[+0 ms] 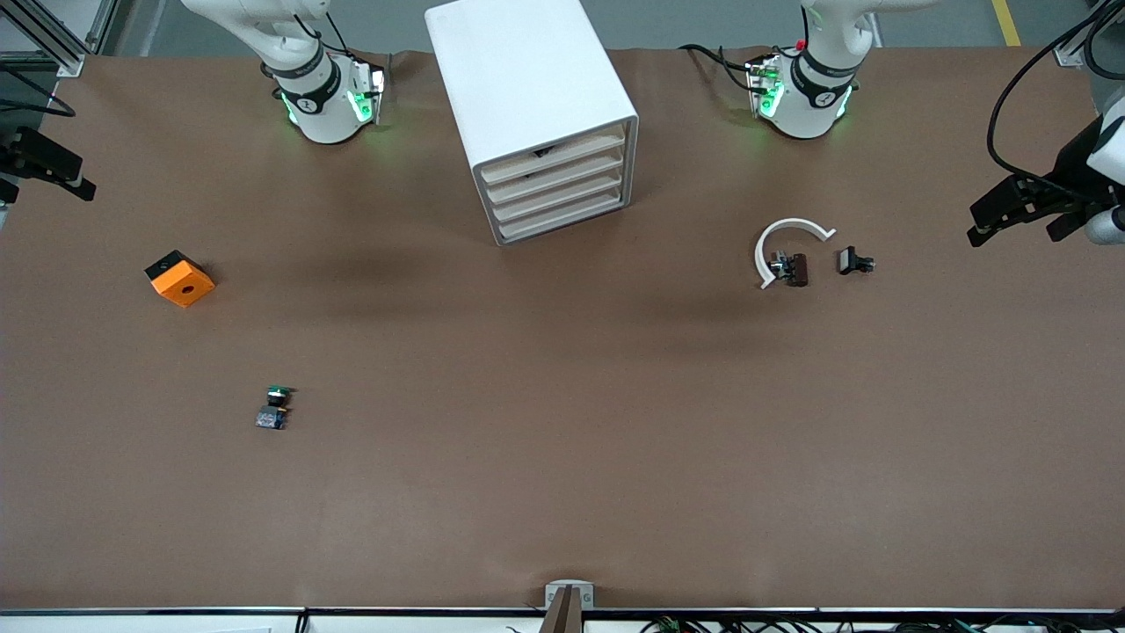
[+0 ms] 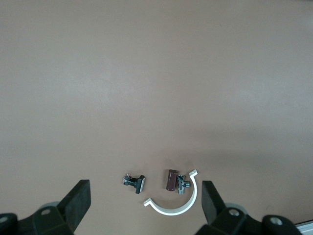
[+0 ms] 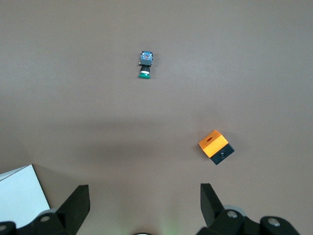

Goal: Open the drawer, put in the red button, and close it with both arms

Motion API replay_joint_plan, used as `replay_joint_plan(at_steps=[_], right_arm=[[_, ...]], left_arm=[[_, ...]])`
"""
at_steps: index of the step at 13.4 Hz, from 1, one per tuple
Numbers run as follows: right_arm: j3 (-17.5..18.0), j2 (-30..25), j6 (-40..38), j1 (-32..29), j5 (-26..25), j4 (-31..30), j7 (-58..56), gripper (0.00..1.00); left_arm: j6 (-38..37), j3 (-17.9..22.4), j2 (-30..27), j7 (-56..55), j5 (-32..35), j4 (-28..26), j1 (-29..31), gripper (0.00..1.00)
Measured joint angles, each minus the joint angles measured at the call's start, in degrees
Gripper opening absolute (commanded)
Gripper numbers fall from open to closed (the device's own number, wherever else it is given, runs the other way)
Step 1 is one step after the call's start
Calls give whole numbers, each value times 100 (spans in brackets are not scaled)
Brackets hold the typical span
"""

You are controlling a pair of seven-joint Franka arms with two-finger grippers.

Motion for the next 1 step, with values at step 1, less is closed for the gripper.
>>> replay_joint_plan(at_steps=[1], right_arm=[[-1, 0, 2, 0, -29, 0, -84, 100]], left_arm=[[-1, 0, 0, 10, 0, 2, 0, 100]])
